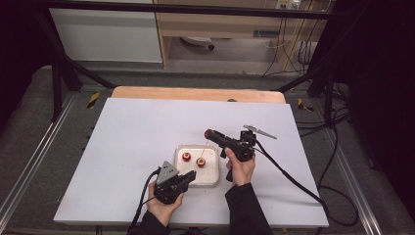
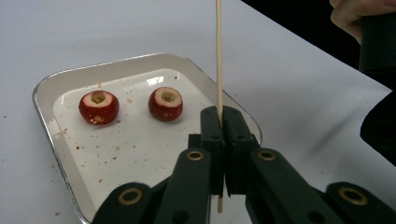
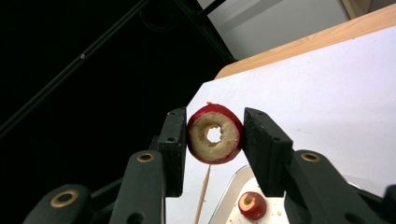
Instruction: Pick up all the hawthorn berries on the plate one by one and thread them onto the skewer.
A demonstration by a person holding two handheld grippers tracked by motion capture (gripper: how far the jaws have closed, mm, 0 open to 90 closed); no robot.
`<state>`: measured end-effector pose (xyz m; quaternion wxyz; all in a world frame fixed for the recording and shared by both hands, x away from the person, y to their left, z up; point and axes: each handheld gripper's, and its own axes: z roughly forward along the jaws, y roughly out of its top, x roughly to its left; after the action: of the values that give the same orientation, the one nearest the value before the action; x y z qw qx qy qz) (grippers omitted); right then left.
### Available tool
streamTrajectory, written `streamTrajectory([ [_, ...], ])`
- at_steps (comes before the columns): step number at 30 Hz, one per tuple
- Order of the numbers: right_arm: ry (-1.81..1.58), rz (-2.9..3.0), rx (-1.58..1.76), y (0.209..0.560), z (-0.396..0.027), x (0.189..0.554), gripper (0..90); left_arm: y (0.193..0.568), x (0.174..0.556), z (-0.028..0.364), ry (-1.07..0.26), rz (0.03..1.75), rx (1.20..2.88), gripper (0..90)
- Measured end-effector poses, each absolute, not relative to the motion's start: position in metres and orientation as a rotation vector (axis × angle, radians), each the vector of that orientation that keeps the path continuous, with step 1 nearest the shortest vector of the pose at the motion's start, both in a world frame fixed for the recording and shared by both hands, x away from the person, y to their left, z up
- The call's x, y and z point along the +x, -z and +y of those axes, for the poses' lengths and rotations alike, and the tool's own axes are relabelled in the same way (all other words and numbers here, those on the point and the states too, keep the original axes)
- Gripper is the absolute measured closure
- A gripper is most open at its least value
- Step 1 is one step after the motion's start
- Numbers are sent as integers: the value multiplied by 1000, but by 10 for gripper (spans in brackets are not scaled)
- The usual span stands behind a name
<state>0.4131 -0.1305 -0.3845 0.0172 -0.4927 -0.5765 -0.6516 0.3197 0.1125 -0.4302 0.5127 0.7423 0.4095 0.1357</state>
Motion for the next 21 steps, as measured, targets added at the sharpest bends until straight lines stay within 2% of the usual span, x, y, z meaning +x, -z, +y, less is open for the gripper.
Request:
streamTrajectory([
  [21,2025,-1786,-1540,393,-122,407,614,428,323,109,-303,1034,1753,882],
])
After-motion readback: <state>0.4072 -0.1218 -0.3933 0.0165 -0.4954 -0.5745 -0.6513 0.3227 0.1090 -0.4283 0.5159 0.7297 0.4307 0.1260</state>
